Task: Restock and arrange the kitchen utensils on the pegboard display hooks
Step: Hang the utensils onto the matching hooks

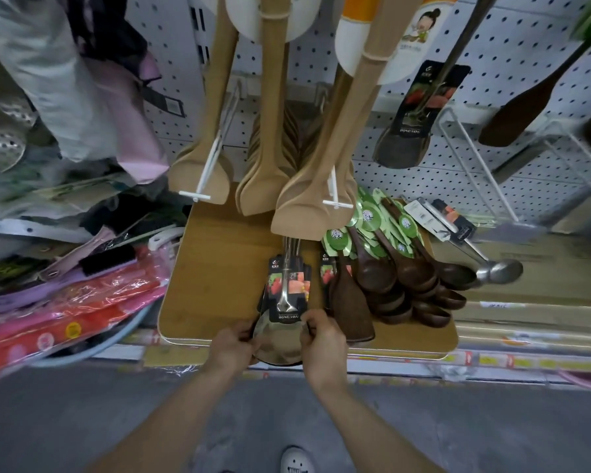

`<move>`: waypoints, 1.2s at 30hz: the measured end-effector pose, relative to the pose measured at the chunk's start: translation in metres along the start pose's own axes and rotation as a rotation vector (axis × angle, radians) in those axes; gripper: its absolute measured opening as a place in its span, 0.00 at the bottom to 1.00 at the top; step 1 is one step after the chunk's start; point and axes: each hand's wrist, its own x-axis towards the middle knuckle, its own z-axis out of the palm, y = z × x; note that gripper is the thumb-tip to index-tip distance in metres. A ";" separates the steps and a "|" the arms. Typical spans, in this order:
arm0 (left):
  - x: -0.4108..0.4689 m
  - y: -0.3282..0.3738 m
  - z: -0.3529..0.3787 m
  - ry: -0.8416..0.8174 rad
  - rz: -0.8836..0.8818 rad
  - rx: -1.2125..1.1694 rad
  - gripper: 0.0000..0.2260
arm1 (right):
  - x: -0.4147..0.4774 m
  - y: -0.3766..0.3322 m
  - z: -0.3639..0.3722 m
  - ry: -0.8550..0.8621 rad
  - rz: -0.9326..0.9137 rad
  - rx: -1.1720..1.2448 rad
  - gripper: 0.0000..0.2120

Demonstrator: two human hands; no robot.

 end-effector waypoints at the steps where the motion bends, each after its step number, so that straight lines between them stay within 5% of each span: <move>1: -0.005 -0.006 -0.006 0.014 -0.005 -0.019 0.11 | -0.002 -0.004 0.005 -0.010 -0.007 0.000 0.19; 7: -0.027 -0.017 -0.019 0.088 -0.021 -0.143 0.09 | -0.001 -0.018 0.017 -0.090 -0.006 0.009 0.22; 19: -0.013 0.014 -0.038 -0.078 0.007 0.249 0.16 | 0.065 -0.062 0.018 -0.454 0.102 -0.093 0.22; 21: -0.005 0.027 -0.042 -0.092 0.018 0.469 0.08 | 0.069 -0.060 0.020 -0.423 0.108 -0.083 0.21; 23: 0.010 0.040 -0.044 -0.005 0.015 0.634 0.12 | 0.073 -0.060 0.020 -0.320 0.071 -0.063 0.20; 28: 0.048 0.052 -0.037 0.361 0.126 0.578 0.32 | 0.090 -0.067 0.031 -0.111 -0.095 -0.166 0.17; 33: 0.071 0.058 -0.031 0.444 0.216 0.720 0.30 | 0.109 -0.077 0.051 -0.157 -0.028 -0.223 0.16; 36: 0.079 0.064 -0.033 0.405 0.161 0.547 0.28 | 0.111 -0.078 0.060 -0.133 -0.015 -0.240 0.14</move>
